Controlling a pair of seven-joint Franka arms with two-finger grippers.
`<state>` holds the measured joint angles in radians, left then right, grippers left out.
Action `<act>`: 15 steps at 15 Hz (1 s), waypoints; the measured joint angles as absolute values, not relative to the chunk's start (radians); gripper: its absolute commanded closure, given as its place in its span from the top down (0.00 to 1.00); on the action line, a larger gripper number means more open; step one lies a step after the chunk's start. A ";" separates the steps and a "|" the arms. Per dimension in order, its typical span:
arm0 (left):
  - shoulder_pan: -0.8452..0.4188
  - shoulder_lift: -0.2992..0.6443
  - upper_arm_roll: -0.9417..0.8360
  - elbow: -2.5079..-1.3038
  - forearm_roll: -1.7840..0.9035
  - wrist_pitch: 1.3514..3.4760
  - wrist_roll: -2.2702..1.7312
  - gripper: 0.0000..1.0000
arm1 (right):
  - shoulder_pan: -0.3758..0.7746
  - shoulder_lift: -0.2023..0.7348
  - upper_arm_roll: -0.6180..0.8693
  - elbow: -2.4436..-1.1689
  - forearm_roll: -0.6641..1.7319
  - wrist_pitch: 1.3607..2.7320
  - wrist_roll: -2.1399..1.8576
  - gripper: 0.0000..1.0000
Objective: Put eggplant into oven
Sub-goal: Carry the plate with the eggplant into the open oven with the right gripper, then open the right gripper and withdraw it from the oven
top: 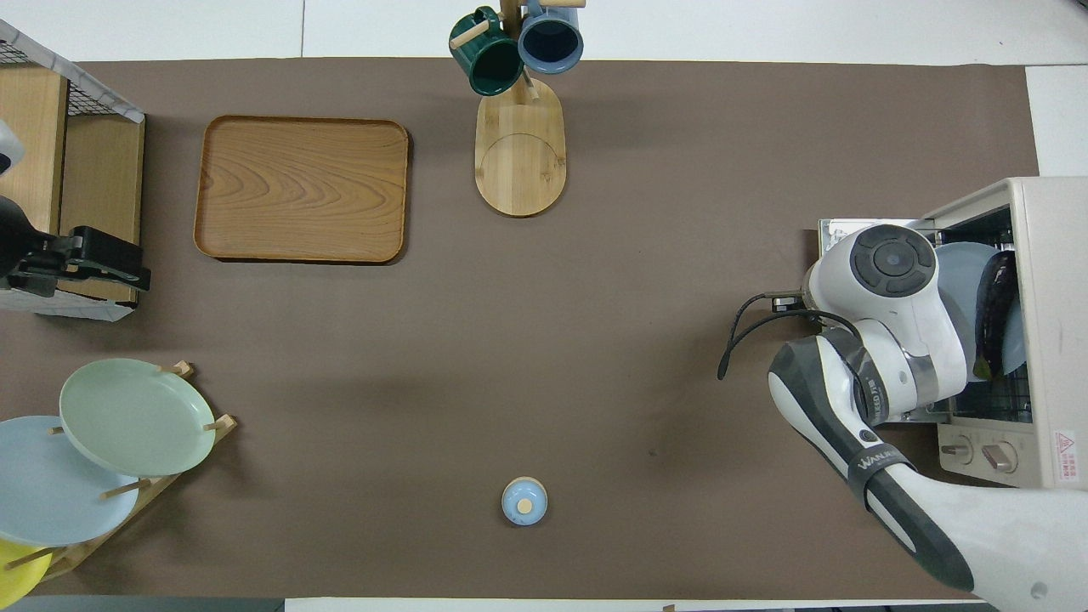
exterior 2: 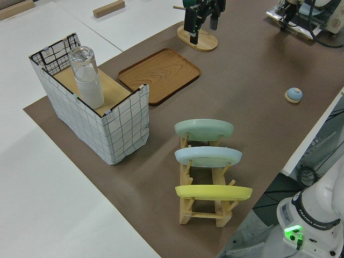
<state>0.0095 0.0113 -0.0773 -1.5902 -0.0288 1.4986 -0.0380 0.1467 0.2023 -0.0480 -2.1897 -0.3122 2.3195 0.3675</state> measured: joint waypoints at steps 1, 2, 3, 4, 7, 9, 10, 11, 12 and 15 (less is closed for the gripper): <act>0.009 0.011 -0.077 -1.590 -0.029 1.499 -0.038 1.00 | 0.149 0.202 -0.046 -2.183 -0.343 2.301 0.368 0.00; 0.009 0.011 -0.077 -1.590 -0.029 1.499 -0.038 1.00 | 0.153 0.202 -0.041 -2.175 -0.369 2.280 0.369 0.00; 0.009 0.011 -0.077 -1.590 -0.029 1.499 -0.038 1.00 | 0.156 0.202 -0.034 -2.164 -0.394 2.254 0.372 0.00; 0.009 0.011 -0.077 -1.590 -0.029 1.499 -0.038 1.00 | 0.160 0.202 -0.029 -2.152 -0.412 2.229 0.375 0.00; 0.009 0.011 -0.077 -1.590 -0.029 1.499 -0.038 1.00 | 0.165 0.184 -0.020 -2.127 -0.440 2.167 0.366 0.00; 0.009 0.011 -0.077 -1.590 -0.029 1.499 -0.038 1.00 | 0.154 0.141 -0.018 -2.115 -0.435 2.128 0.314 0.00; 0.009 0.011 -0.077 -1.590 -0.029 1.499 -0.038 1.00 | 0.142 0.111 -0.016 -2.111 -0.426 2.109 0.271 0.00; 0.009 0.011 -0.077 -1.590 -0.029 1.499 -0.038 1.00 | 0.126 0.082 -0.013 -2.108 -0.416 2.092 0.229 0.00; 0.009 0.011 -0.077 -1.590 -0.029 1.499 -0.038 1.00 | 0.105 0.052 -0.011 -2.104 -0.405 2.077 0.185 0.00; 0.009 0.011 -0.077 -1.590 -0.029 1.499 -0.038 1.00 | 0.034 -0.018 -0.013 -2.089 -0.396 2.041 0.076 0.00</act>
<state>0.0095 0.0113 -0.0773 -1.5902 -0.0288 1.4986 -0.0380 0.0345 -0.0180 -0.0132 -2.0891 -0.3960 2.0413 0.0764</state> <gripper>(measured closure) 0.000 0.991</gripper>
